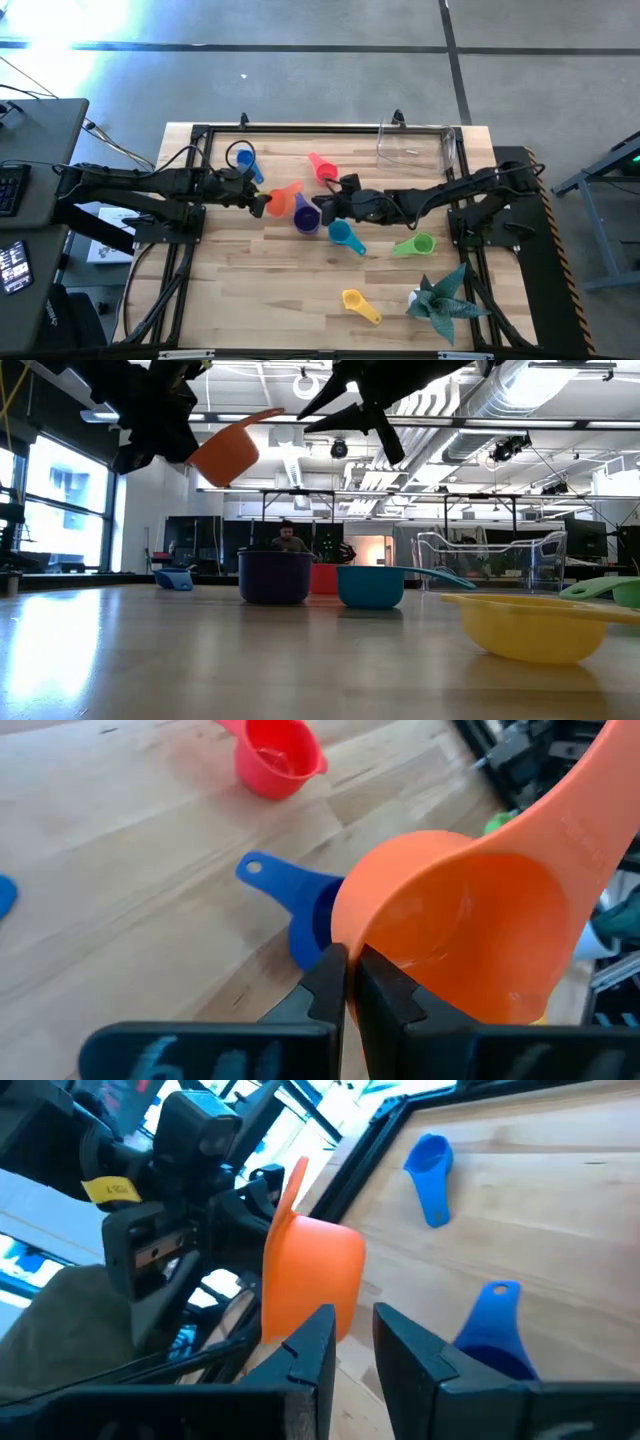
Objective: Nest measuring cups in basket
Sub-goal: Stack the orange measuring cup on top of the purple measuring cup
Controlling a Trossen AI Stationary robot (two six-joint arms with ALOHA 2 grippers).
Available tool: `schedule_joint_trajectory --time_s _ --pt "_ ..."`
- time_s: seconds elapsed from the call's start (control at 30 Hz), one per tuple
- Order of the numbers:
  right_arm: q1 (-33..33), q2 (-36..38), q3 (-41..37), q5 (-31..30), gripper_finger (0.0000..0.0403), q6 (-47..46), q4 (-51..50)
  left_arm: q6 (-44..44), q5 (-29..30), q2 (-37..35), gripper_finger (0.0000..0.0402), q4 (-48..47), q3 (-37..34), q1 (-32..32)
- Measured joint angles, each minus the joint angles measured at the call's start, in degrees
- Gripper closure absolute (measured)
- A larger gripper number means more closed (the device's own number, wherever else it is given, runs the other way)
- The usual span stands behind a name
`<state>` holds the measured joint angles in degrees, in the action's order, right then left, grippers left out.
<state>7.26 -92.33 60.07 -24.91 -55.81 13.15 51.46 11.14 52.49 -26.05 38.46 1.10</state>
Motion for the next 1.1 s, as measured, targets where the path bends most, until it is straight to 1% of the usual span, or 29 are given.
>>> schedule_joint_trajectory --time_s 0.13,0.3,0.43,0.6,0.87,1.1 --pt "-1.43 0.00 0.01 2.88 0.0340 0.82 2.12 0.19 0.00 0.00 0.0395 0.80 0.00 0.00" --pt "-2.32 0.00 0.02 4.29 0.0340 2.47 4.09 0.35 0.00 0.00 0.0395 0.73 0.00 0.00" --pt "-3.28 0.00 0.04 8.10 0.0341 5.30 5.75 0.33 0.00 0.00 0.0395 0.71 0.00 0.00" --pt "-4.46 0.00 0.04 9.36 0.0336 5.92 6.88 -0.11 0.00 0.00 0.0395 0.71 0.00 0.00" --pt "-4.60 0.00 0.04 8.29 0.0278 6.82 7.87 0.43 0.01 0.00 0.0395 0.69 0.00 0.00" --pt "-4.54 -1.01 0.07 6.90 0.0274 5.89 9.71 0.98 0.93 0.00 0.0395 0.67 0.00 0.00"
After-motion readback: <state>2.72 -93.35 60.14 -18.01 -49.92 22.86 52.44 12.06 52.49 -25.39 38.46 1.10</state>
